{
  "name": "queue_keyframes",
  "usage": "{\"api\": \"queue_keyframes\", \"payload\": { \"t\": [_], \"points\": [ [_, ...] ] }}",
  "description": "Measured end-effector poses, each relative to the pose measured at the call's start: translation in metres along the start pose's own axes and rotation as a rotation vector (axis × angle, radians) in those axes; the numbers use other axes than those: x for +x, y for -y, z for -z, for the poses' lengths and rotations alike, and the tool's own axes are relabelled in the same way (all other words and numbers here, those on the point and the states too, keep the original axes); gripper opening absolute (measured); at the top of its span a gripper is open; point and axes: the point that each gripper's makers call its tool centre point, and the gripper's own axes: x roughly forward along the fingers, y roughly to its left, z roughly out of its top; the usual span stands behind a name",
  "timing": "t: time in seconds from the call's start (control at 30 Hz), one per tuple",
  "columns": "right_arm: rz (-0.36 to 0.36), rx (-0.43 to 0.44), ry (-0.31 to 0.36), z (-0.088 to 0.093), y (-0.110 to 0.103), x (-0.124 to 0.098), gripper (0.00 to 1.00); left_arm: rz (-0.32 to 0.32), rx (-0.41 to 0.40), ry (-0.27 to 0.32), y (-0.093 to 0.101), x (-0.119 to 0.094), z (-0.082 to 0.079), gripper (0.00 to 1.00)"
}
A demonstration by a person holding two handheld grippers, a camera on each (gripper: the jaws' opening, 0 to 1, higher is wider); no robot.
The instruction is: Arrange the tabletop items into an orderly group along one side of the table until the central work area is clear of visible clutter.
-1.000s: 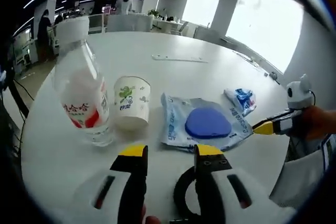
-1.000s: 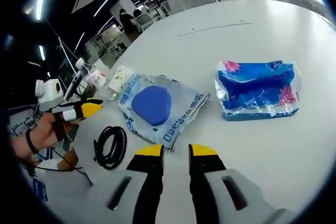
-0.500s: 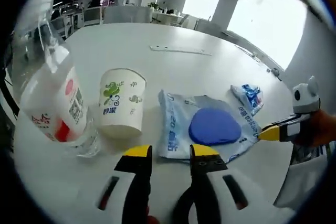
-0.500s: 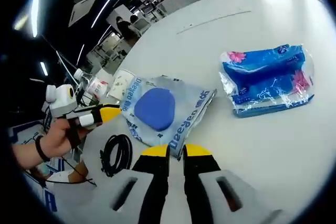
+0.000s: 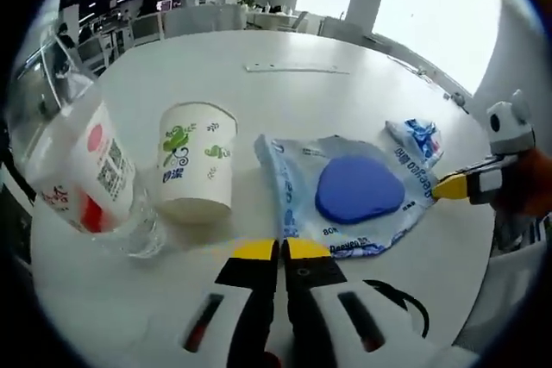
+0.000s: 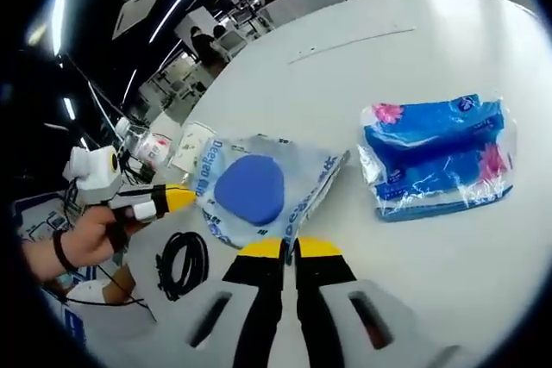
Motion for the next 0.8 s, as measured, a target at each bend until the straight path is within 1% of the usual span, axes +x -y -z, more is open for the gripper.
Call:
{"api": "queue_keyframes", "payload": {
  "t": [0.07, 0.1, 0.23, 0.3, 0.43, 0.57, 0.8],
  "points": [
    [0.009, -0.002, 0.006, -0.005, 0.003, 0.002, 0.01, 0.0, -0.009, 0.001, 0.001, 0.0, 0.0, 0.0],
    [0.025, -0.005, 0.011, -0.009, 0.007, 0.003, 0.01, 0.0, -0.014, 0.002, 0.001, 0.001, 0.0, 0.0],
    [0.055, 0.045, 0.033, -0.016, 0.016, 0.008, 0.01, -0.006, -0.024, 0.008, 0.005, 0.002, -0.001, 0.0],
    [0.065, 0.053, 0.043, -0.02, 0.018, 0.008, 0.01, -0.007, -0.037, 0.013, 0.005, 0.002, -0.001, 0.0],
    [0.087, 0.062, 0.054, -0.025, 0.025, 0.01, 0.01, -0.004, -0.056, 0.016, 0.007, 0.004, -0.002, 0.0],
    [0.098, 0.073, 0.064, -0.028, 0.028, 0.012, 0.01, -0.005, -0.068, 0.023, 0.008, 0.007, -0.007, 0.0],
    [0.109, 0.067, 0.063, -0.03, 0.033, 0.011, 0.02, -0.002, -0.079, 0.025, 0.008, 0.01, -0.011, 0.0]
  ]
}}
